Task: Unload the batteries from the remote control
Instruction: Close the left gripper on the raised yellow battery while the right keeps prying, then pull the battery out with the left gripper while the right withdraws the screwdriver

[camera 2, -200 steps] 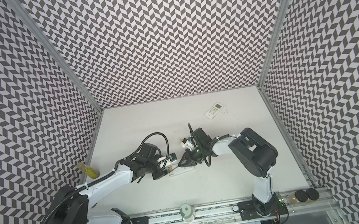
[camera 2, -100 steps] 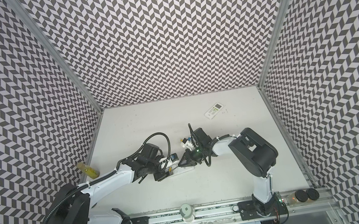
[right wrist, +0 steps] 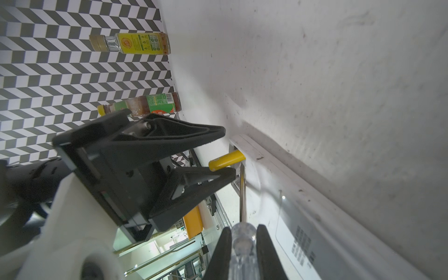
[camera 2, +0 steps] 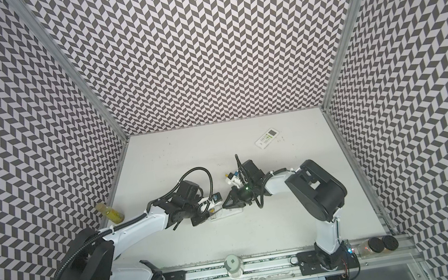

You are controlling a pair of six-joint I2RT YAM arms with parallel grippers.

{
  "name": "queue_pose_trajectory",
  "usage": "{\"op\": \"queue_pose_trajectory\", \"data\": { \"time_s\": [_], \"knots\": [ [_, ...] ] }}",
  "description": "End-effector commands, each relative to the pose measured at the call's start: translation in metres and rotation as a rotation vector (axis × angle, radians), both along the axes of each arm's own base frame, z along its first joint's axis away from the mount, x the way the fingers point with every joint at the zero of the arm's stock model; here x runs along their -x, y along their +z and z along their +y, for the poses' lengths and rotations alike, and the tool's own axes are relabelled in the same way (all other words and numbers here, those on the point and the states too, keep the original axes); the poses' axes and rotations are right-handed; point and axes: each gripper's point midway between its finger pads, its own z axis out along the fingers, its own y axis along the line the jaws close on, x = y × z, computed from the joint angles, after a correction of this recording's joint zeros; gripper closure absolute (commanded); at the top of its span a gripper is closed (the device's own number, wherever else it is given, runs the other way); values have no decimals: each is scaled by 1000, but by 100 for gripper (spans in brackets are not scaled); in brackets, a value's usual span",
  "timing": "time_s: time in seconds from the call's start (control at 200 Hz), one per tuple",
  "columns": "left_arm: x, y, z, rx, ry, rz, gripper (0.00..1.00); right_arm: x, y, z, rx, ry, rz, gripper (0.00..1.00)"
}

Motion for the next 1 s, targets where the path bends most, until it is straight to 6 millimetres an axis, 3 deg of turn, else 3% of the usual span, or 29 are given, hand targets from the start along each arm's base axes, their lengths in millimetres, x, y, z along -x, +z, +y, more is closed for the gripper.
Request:
{"op": "queue_pose_trajectory", "data": {
  "time_s": [0.0,0.566,0.801,0.992],
  "knots": [
    [-1,0,2,3,5,-14,65,-2,-23,-15,90,-52,23,100],
    [-2,3,5,19,19,-17,95,-2,-14,-16,77,-53,14,100],
    [-9,23,-5,84,22,-12,100,-8,19,-16,20,-53,-43,100],
    [-12,39,-14,150,-13,-23,100,-19,46,-35,-7,-88,-102,100]
  ]
}}
